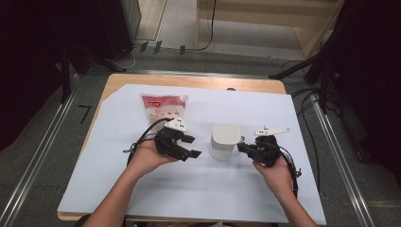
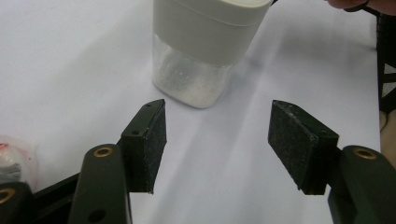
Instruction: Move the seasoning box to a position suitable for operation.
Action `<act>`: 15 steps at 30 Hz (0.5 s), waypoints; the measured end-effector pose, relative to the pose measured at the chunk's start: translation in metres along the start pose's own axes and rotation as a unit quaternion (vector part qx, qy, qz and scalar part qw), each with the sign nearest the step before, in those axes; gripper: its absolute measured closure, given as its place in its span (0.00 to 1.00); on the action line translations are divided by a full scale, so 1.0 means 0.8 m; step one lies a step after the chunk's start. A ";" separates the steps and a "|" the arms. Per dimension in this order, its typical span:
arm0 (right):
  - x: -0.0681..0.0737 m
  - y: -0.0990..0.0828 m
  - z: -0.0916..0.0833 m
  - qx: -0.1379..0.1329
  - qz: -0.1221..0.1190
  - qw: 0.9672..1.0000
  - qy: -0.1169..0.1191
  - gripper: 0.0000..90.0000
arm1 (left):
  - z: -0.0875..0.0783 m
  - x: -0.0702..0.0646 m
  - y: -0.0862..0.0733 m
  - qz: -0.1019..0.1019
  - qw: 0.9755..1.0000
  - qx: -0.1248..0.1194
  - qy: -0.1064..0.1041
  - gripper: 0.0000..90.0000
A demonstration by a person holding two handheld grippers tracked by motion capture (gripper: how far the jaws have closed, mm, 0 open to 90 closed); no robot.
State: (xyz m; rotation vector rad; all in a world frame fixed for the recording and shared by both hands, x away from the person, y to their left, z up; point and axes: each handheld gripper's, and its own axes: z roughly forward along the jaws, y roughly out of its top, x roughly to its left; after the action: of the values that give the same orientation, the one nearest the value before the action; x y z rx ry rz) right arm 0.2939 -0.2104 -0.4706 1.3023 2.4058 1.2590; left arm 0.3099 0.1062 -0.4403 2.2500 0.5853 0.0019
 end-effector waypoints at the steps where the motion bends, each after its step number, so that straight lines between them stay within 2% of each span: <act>1: -0.001 0.001 0.001 0.000 0.000 1.000 -0.002 1.00 | 0.000 0.001 0.000 -0.005 1.000 -0.001 -0.003 0.44; 7: -0.009 0.010 0.008 0.001 0.004 1.000 -0.009 1.00 | -0.003 0.004 0.000 -0.012 1.000 -0.001 0.001 0.45; 9: -0.010 0.010 0.009 0.001 0.004 1.000 -0.011 1.00 | -0.003 0.003 0.000 -0.006 1.000 -0.004 0.003 0.46; 13: -0.009 0.010 0.008 0.000 0.004 1.000 -0.009 1.00 | 0.003 0.002 0.003 0.002 1.000 0.003 -0.001 0.40; 15: -0.005 0.013 0.000 -0.002 -0.002 1.000 -0.004 1.00 | 0.007 0.001 0.005 0.005 1.000 0.008 -0.006 0.37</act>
State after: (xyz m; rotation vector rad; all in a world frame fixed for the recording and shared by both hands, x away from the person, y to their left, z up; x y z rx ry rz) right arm 0.3032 -0.2105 -0.4640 1.2982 2.3980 1.2545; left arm 0.3136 0.1006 -0.4414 2.2676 0.5698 -0.0124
